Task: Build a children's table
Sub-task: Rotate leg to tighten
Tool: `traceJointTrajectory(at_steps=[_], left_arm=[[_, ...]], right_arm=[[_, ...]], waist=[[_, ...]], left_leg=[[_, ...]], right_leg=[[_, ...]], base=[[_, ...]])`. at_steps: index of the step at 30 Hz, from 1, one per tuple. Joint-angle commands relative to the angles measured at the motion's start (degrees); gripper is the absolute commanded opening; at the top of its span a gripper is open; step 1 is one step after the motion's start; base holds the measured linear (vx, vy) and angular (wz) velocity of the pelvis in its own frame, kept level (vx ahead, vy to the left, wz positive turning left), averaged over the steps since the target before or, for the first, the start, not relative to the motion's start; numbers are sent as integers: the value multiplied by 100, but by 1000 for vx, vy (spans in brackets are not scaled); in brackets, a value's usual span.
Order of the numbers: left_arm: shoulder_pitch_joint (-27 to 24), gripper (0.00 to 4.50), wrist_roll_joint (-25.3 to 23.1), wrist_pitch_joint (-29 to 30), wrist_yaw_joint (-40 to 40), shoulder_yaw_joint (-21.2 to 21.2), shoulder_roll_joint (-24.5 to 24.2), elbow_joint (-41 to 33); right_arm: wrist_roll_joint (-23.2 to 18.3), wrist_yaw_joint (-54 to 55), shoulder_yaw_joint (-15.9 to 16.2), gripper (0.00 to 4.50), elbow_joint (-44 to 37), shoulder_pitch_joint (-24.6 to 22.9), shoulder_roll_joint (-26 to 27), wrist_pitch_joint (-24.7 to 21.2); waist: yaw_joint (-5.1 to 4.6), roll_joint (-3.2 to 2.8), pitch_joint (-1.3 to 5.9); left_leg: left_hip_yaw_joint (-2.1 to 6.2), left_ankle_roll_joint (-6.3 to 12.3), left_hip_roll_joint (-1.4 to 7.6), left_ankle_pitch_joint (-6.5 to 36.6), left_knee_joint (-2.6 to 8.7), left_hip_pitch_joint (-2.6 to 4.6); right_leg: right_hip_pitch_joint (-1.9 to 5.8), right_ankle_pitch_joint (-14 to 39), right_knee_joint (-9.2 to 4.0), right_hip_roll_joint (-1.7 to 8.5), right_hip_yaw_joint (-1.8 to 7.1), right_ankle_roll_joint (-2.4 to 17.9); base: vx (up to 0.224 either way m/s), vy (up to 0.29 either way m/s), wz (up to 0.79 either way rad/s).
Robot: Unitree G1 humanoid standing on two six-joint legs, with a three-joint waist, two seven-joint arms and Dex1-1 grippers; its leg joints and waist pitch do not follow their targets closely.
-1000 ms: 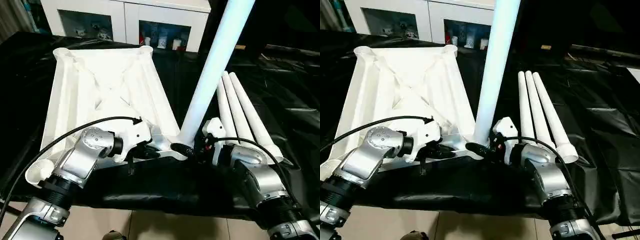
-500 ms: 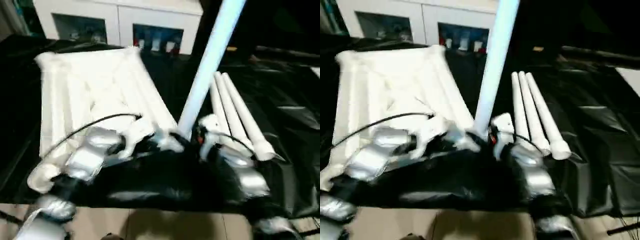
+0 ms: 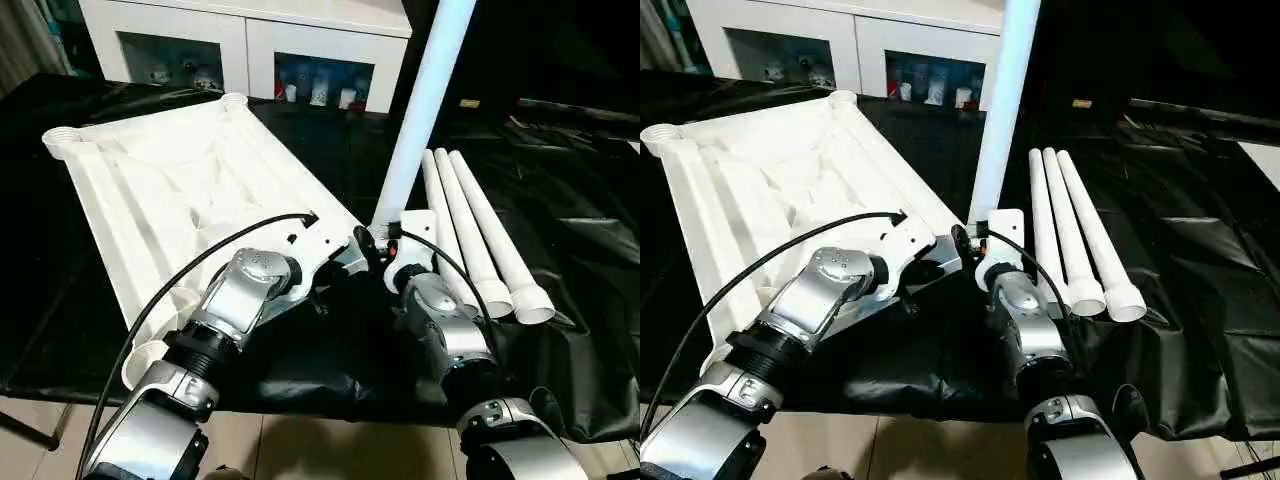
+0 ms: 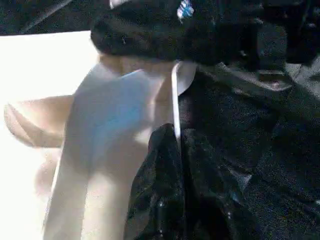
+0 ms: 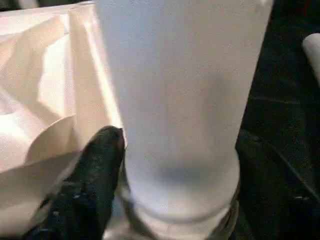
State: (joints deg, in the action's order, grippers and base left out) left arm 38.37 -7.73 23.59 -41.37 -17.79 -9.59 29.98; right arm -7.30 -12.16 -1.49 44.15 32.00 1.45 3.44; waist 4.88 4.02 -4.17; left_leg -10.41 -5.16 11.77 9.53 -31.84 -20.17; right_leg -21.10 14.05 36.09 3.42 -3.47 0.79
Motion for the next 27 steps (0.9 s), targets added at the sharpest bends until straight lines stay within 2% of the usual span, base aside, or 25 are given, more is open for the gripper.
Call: traceJointTrajectory(at_steps=[1,4,5,6,7,8,9,11,12,13,15,18,22,23,25,27], left_arm=[[-212,0,-48,-88,-148,-111,-118,181],[-294,0,49,-291,-518,-158,-298,54],[-318,0,72,-367,-621,-171,-346,32],[-327,0,81,-398,-662,-176,-366,23],[-399,0,128,-587,-936,-202,-520,-31],[-464,0,190,-675,-1163,-213,-643,-92],[-535,0,256,-747,-1385,-225,-769,-179],[-568,0,288,-848,-1487,-247,-826,-225],[-628,0,374,-827,-1688,-265,-906,-347],[-714,0,494,-816,-1961,-286,-1012,-531],[-823,0,638,-773,-2294,-308,-1159,-782],[-910,0,712,-787,-2494,-298,-1271,-952],[-944,0,721,-816,-2545,-280,-1311,-973],[-959,0,727,-825,-2568,-277,-1329,-989],[-975,0,728,-820,-2589,-274,-1346,-1010],[-993,0,729,-800,-2608,-262,-1362,-1035]], right_arm=[[-32,-452,222,368,20,-94,-64,-33],[-62,-1031,372,388,-225,-184,-303,-71],[-92,-1219,416,397,-326,-227,-368,-97],[-104,-1294,434,397,-366,-244,-394,-108],[-128,-1904,611,397,-710,-415,-657,-151],[-131,-2342,726,397,-965,-549,-875,-143],[-153,-2709,801,397,-1195,-671,-1089,-141],[-181,-2825,795,397,-1269,-707,-1154,-178],[-230,-2959,780,397,-1366,-745,-1244,-206],[-311,-3140,760,397,-1504,-801,-1371,-248],[-444,-3413,740,397,-1713,-884,-1547,-316],[-604,-3799,787,397,-2044,-1044,-1751,-447],[-657,-4042,843,397,-2169,-1113,-1807,-484],[-656,-4113,856,370,-2204,-1128,-1809,-525],[-650,-4165,887,370,-2223,-1136,-1818,-557],[-623,-4193,926,340,-2199,-1129,-1818,-557]], waist=[[-2,-17,201],[-10,-21,214],[4,-14,241],[4,-14,241],[12,-31,243],[35,-25,267],[35,-26,286],[23,-26,280],[11,-50,281],[6,-22,274],[21,-39,270],[39,-41,254],[45,-28,246],[38,-26,245],[34,-25,250],[34,-16,255]], left_leg=[[88,135,189,1332,394,7],[86,162,190,1231,386,-11],[75,247,189,976,360,-18],[75,247,189,976,360,-18],[65,305,186,795,343,-24],[76,414,183,560,314,-44],[64,546,179,344,285,-48],[54,694,163,258,266,-71],[53,705,174,358,275,-50],[55,708,178,382,279,-51],[47,724,199,447,280,-30],[37,718,209,487,284,-14],[39,613,202,619,301,-26],[44,584,204,650,306,-30],[43,563,202,629,303,-31],[42,587,199,514,296,-29]], right_leg=[[116,1133,-569,498,332,783],[123,1086,-567,500,333,801],[135,668,-526,493,336,861],[135,668,-526,493,336,861],[146,309,-491,473,335,923],[194,-188,-444,452,316,956],[193,-705,-386,435,310,1041],[189,-1084,-350,431,302,1164],[175,-987,-360,443,298,1251],[185,-915,-368,444,295,1276],[178,-788,-370,450,303,1348],[159,-663,-382,443,309,1343],[165,-293,-419,458,305,1289],[166,-211,-421,460,304,1271],[166,-217,-419,464,309,1266],[166,-365,-399,453,307,1285]], base=[[0,0,0],[0,0,0],[0,0,0],[0,0,0],[0,0,0],[0,0,0],[0,0,0],[0,0,0],[0,0,0],[0,0,0],[0,0,0],[0,0,0],[0,0,0],[0,0,0],[0,0,0],[0,0,0]])
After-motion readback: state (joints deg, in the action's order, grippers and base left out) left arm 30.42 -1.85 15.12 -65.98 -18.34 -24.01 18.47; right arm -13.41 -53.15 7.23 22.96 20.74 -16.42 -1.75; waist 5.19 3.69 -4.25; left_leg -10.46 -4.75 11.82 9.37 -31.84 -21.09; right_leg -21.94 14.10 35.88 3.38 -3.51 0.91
